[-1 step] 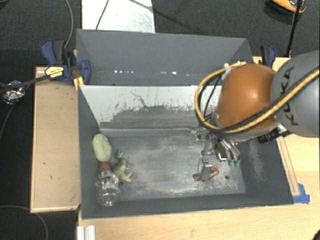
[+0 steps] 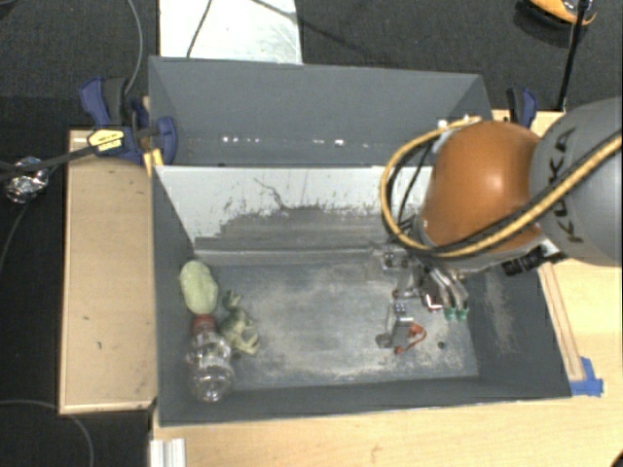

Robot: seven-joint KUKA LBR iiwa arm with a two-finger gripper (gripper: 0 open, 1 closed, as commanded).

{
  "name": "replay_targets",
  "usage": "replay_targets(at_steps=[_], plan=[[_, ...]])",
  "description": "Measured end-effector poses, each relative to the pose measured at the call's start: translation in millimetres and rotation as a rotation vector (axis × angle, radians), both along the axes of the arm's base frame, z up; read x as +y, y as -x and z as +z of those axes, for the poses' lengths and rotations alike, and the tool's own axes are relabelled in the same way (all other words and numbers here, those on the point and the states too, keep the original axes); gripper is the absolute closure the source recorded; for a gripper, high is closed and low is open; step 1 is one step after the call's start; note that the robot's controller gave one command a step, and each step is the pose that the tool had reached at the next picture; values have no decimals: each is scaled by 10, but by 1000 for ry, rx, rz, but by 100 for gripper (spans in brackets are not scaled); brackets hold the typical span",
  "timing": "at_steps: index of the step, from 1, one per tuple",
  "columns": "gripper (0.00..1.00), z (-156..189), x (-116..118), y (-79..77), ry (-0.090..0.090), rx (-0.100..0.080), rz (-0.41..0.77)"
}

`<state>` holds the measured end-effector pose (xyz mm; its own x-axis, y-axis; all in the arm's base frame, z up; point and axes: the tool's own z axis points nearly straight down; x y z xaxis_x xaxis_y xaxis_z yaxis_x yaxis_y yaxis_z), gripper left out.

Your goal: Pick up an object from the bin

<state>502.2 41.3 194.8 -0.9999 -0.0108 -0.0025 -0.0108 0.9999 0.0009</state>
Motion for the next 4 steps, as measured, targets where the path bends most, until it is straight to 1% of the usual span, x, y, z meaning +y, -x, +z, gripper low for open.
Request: replay_targets(at_steps=[1, 2, 3, 4], plan=[[0, -360, -297, -60, -2, -6, -66], [0, -762, -513, 54, 1, 1, 9], [0, -884, -688, 64, 0, -2, 270], [100, -1242, -1116, 118, 1, 2, -70]])
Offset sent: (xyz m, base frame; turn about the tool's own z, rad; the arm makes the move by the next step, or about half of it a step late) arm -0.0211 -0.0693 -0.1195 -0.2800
